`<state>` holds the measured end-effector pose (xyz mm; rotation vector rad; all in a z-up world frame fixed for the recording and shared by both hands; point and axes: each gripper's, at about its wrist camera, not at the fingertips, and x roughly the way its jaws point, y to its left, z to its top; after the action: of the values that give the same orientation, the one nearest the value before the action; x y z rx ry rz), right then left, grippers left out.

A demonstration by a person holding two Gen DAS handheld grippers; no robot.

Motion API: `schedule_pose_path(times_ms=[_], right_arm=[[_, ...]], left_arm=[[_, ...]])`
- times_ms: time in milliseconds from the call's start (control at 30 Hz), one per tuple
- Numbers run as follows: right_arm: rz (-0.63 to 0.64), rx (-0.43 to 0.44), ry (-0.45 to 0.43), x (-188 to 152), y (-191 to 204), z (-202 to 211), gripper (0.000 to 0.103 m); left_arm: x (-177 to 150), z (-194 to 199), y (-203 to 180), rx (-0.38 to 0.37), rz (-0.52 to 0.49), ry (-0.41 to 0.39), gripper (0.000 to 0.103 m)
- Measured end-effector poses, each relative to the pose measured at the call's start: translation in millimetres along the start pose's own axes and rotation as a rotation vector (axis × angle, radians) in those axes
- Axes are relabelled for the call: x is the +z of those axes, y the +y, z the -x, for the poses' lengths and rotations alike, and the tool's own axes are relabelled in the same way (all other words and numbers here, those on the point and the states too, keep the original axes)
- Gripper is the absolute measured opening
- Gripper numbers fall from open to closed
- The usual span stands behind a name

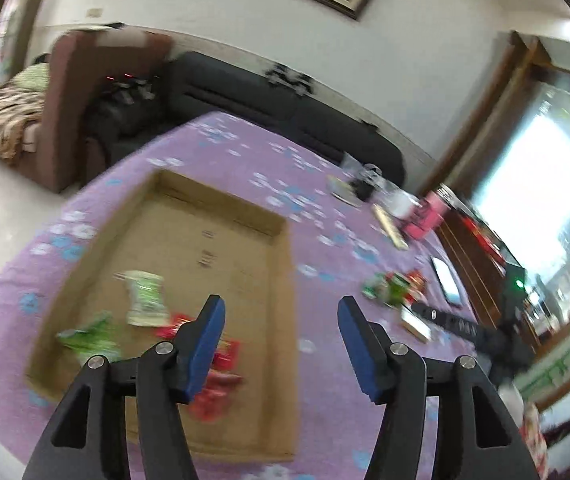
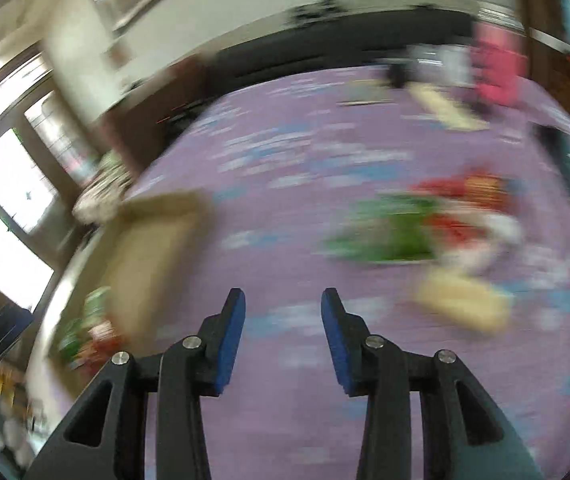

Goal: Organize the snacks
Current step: 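Drop both snacks into the cardboard box by opening both tools, then grasp cheese biscuit with right tool while left tool grasps green candies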

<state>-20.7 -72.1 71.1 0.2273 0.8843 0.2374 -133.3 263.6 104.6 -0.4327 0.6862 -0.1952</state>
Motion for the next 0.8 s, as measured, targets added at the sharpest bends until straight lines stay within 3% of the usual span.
schedule_pose_path(times_ms=[67, 200, 367, 533, 600, 667, 800], right_arm=[[-0.048, -0.058, 0.002, 9, -44, -1, 0.041], [-0.044, -0.050, 0.033, 13, -83, -15, 0.046], [0.060, -0.003, 0.090, 8, -73, -40, 0.051], [0.185, -0.001, 0.091, -4, -48, -42, 0.055], [0.246, -0.059, 0.082, -11, -37, -42, 0.052], [0.251, -0.065, 0.073, -15, -37, -40, 0.033], [0.180, -0.020, 0.044, -18, -50, -34, 0.032]], left_arm=[[-3, -12, -12, -0.018, -0.018, 0.032, 0.062], [-12, -38, -37, -0.034, -0.053, 0.098, 0.062], [-17, -59, -63, -0.027, -0.103, 0.152, 0.062], [-14, -83, -84, -0.027, -0.150, 0.192, 0.062], [-13, -96, -96, -0.029, -0.176, 0.208, 0.062], [-12, -112, -107, -0.042, -0.197, 0.228, 0.062], [-14, -150, -132, -0.066, -0.242, 0.277, 0.062]])
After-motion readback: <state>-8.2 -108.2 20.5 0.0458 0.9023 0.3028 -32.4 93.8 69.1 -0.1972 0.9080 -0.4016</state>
